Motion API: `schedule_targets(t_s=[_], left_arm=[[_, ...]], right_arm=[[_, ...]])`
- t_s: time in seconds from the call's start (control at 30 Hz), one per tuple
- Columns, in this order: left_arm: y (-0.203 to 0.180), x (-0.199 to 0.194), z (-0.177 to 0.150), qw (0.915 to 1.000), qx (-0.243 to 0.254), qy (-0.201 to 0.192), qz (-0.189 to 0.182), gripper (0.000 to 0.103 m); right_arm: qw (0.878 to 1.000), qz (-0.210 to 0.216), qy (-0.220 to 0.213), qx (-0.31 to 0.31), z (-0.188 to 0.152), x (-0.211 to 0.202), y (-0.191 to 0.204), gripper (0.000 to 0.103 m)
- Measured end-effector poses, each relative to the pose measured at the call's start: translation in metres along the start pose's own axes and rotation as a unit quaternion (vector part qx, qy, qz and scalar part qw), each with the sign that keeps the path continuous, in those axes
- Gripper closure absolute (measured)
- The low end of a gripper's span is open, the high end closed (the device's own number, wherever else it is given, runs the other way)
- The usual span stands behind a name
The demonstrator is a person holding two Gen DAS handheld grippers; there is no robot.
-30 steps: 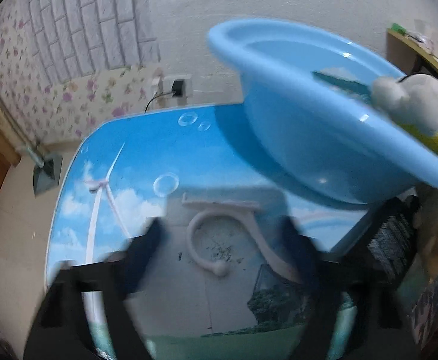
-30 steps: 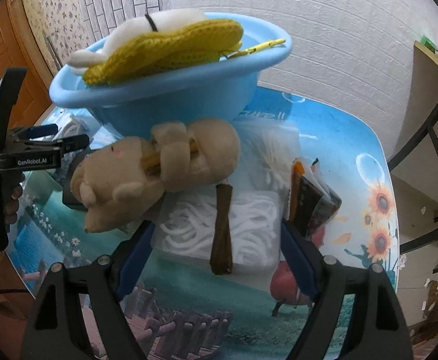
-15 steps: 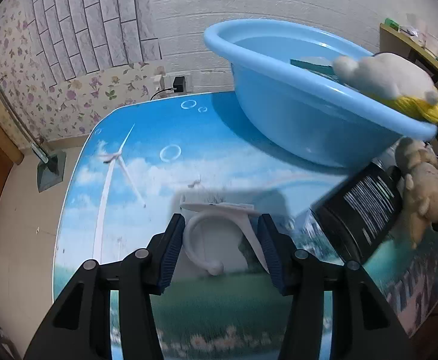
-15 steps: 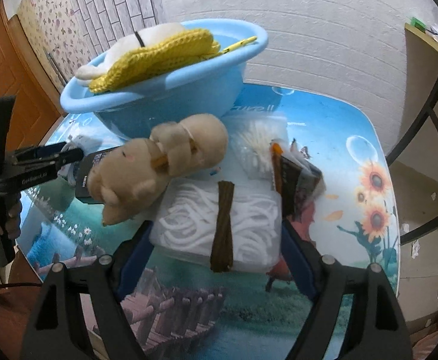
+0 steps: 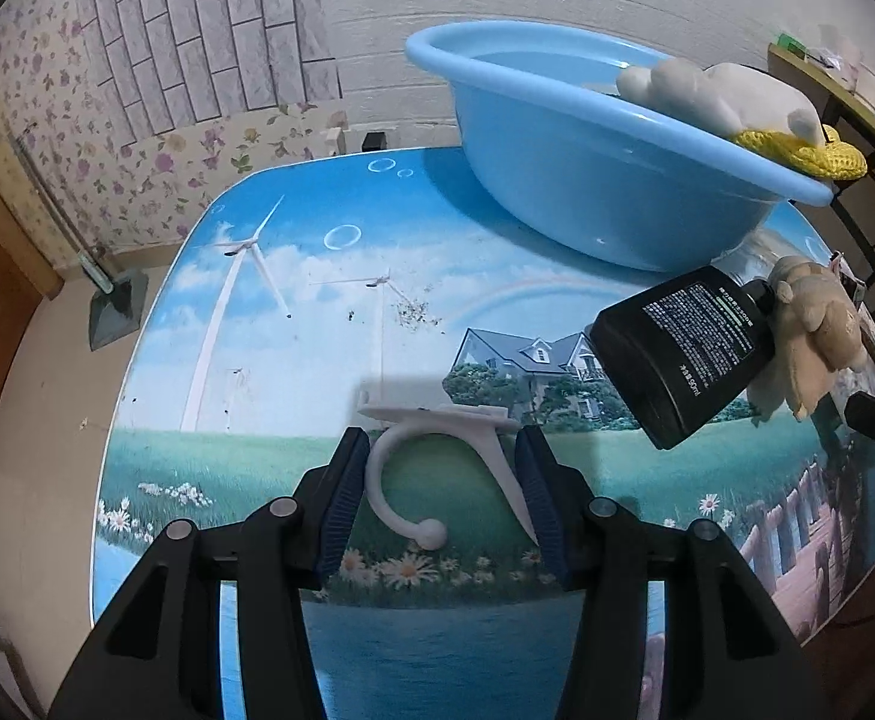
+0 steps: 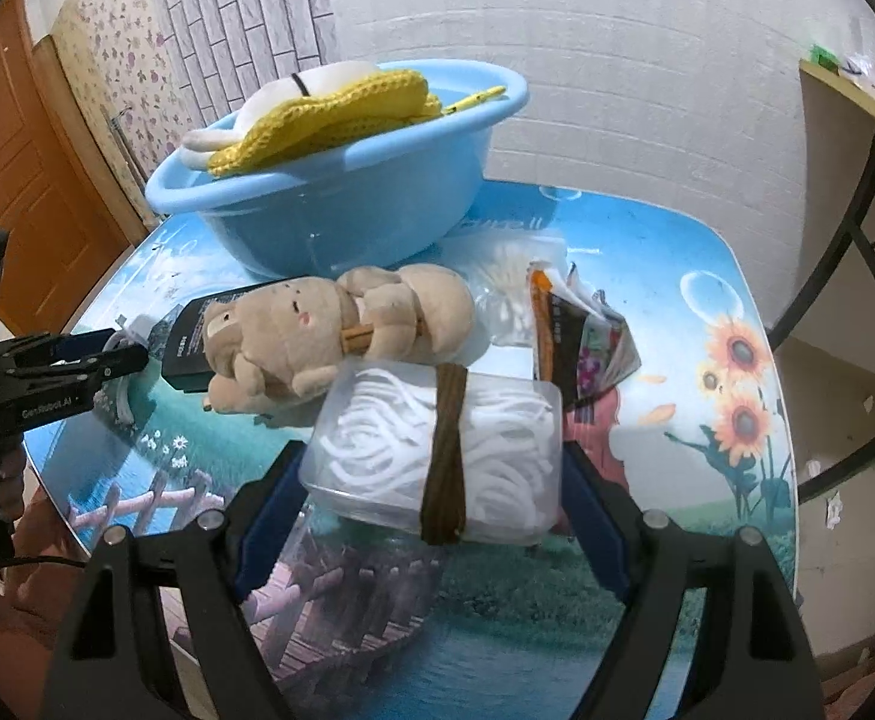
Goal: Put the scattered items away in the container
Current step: 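Lift the white hook with left tool while right tool lifts the clear box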
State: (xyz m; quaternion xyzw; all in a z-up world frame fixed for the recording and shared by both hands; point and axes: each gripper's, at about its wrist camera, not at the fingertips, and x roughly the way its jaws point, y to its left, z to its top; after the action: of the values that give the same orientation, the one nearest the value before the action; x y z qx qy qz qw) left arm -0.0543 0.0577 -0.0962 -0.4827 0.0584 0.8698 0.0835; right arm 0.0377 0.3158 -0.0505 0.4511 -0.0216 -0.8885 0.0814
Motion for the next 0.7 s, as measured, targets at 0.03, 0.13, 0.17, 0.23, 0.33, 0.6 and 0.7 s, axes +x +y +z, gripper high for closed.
schedule_targets(t_s=[0.03, 0.13, 0.17, 0.23, 0.33, 0.6, 0.7], left_arm=[[-0.001, 0.0, 0.0, 1.0, 0.0, -0.001, 0.003, 0.053], [-0.004, -0.001, -0.002, 0.9999, -0.007, -0.007, 0.01, 0.053], [-0.004, -0.001, -0.002, 0.9998, -0.008, -0.008, 0.014, 0.053], [-0.006, -0.001, -0.002, 0.9994, -0.008, -0.018, 0.029, 0.052], [-0.007, 0.0, -0.002, 0.9988, -0.013, -0.027, 0.038, 0.052], [-0.003, 0.004, 0.001, 0.9979, -0.046, -0.03, 0.035, 0.051], [-0.005, 0.005, 0.001, 0.9974, -0.043, -0.035, 0.045, 0.049]], right_arm=[[1.0, 0.001, -0.002, -0.003, 0.0, 0.001, 0.0, 0.021], [1.0, 0.003, -0.007, -0.008, -0.002, 0.002, 0.001, 0.021], [1.0, 0.001, -0.009, -0.009, -0.003, 0.002, 0.001, 0.021], [1.0, -0.006, -0.013, -0.012, -0.004, 0.002, 0.003, 0.021], [1.0, -0.008, -0.019, -0.022, -0.007, 0.002, 0.006, 0.021], [0.999, 0.011, -0.034, -0.024, -0.016, 0.002, 0.003, 0.021], [0.998, 0.023, -0.043, -0.025, -0.018, 0.002, -0.001, 0.021]])
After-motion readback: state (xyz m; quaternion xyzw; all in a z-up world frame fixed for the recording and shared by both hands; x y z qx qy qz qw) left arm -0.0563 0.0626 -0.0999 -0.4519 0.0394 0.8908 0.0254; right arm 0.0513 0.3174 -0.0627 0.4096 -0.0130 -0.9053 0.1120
